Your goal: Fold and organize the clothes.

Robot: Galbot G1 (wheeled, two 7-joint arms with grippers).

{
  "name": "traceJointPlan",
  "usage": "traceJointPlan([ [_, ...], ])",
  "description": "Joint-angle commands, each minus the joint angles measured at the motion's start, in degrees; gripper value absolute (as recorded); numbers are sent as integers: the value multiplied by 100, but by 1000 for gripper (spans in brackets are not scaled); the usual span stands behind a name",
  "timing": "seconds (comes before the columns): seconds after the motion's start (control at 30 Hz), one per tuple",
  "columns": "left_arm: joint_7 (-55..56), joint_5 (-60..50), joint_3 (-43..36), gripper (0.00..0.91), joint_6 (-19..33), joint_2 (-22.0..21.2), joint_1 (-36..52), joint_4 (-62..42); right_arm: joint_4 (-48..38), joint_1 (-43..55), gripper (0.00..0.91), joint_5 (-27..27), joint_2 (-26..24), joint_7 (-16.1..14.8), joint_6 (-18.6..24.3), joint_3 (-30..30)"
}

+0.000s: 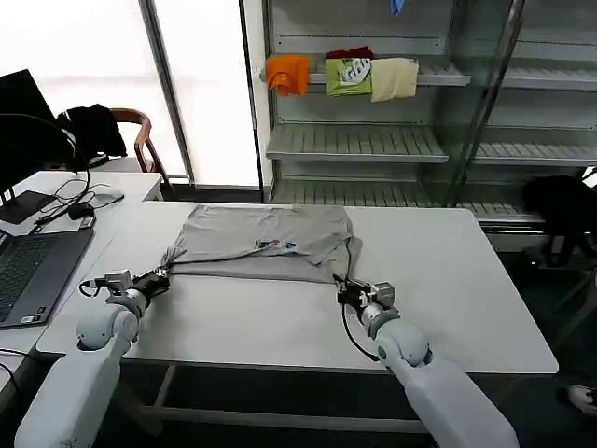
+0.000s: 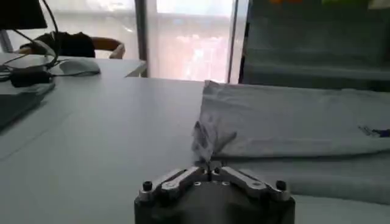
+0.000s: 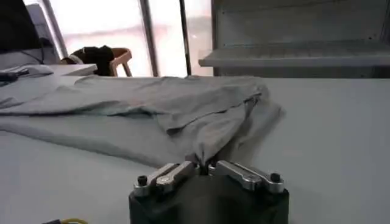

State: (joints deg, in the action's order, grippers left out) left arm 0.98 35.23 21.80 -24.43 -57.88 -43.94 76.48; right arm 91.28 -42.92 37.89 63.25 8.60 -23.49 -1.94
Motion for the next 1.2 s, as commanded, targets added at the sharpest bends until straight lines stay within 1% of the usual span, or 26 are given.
traceJointPlan([
  [0.03,575,407,218,0,-296,392,-466,1164,1044,-171,0,56,-778,27,-125,30],
  [0.2,1251,487,544,0,-768,607,-1320,2210,1586,-483,0,196,-1290,50,-220,159],
  [0.3,1642,499,854,0,-815,646,-2089,2829,1950,-748,0,289,-1575,24,-255,241],
  [0.33,1692,498,897,0,-816,645,-2212,2982,2102,-843,0,326,-1702,28,-260,252],
  [0.47,2002,484,1144,0,-797,536,-3016,3609,2633,-1402,0,323,-2054,51,-251,301],
  [0.6,2293,368,1217,10,-713,436,-3812,4214,2957,-1998,0,255,-2193,82,-194,496],
  [0.8,2683,235,1228,30,-706,320,-4431,4755,3216,-2646,0,119,-2254,144,-179,779],
  [0.83,2776,205,1206,111,-708,307,-4470,4810,3219,-2687,50,83,-2271,151,-159,794],
  [0.87,2860,185,1191,756,-731,293,-4481,4850,3219,-2749,353,54,-2279,166,-137,814],
  [0.9,2898,176,1181,907,-766,285,-4471,4868,3220,-2821,907,40,-2280,195,-136,840],
  [1.03,3031,85,1093,907,-852,282,-4248,4759,3233,-2957,907,10,-2207,366,-101,883],
  [1.2,3028,-58,1055,907,-841,337,-3938,4771,3405,-3124,907,-2,-2090,678,-102,1038],
])
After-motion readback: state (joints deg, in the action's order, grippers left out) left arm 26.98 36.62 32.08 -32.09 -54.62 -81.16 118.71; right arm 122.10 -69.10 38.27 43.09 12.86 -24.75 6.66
